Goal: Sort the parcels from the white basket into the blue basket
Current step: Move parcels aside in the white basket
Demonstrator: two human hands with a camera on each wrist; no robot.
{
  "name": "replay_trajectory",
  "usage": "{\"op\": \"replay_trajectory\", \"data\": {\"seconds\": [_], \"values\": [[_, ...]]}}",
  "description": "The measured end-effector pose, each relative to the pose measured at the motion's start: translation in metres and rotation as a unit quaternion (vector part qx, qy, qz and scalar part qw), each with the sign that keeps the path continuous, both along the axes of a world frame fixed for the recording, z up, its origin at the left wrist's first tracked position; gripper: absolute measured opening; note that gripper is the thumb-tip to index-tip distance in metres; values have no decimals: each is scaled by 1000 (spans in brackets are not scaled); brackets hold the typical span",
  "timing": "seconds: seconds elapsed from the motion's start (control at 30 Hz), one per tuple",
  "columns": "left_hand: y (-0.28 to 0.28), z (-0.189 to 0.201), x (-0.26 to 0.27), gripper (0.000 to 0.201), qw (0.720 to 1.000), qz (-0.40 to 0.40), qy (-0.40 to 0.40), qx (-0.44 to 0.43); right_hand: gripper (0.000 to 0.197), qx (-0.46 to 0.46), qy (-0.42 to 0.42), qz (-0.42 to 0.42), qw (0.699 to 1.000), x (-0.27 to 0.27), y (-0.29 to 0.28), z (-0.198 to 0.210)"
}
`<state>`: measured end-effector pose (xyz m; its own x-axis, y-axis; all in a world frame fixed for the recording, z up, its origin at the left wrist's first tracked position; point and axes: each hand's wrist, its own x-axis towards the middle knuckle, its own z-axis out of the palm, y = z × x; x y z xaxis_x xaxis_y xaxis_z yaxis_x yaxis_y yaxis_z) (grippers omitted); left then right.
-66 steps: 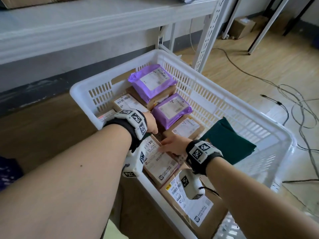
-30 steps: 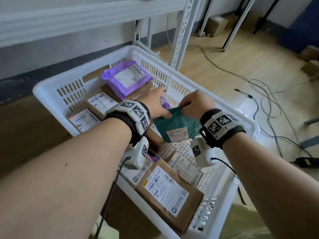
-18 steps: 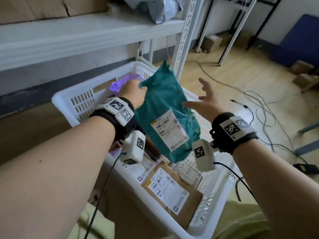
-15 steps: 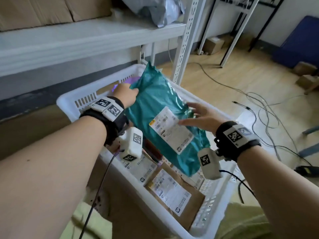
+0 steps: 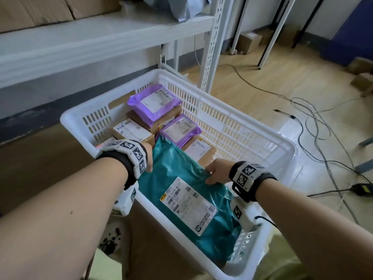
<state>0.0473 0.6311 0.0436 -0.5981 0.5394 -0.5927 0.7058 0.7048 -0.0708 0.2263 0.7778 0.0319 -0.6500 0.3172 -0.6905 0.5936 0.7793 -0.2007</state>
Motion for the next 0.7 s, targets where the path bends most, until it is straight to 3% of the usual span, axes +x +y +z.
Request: {"op": "replay_trajectory", "data": {"seconds": [0.1, 0.13, 0.17, 0.33, 0.5, 0.7], "values": [[16, 8, 0, 67, 992, -26, -4, 125, 47, 13, -17, 22, 1000, -2, 0, -10], [21, 9, 4, 71, 989, -43, -16, 140, 52, 17, -15, 30, 999, -4, -2, -13], [23, 9, 7, 71, 987, -68, -32, 140, 56, 17, -12, 34, 999, -6, -5, -16], [31, -18, 16, 66, 987, -123, -94, -47, 70, 14, -1, 19, 1000, -9, -20, -36], [33, -29, 9, 65, 984, -139, -90, -58, 81, 21, -22, 7, 1000, -10, -22, -43], [30, -41, -1, 45, 986, -98, -120, -59, 81, 27, -24, 4, 999, -11, -24, -46]]}}
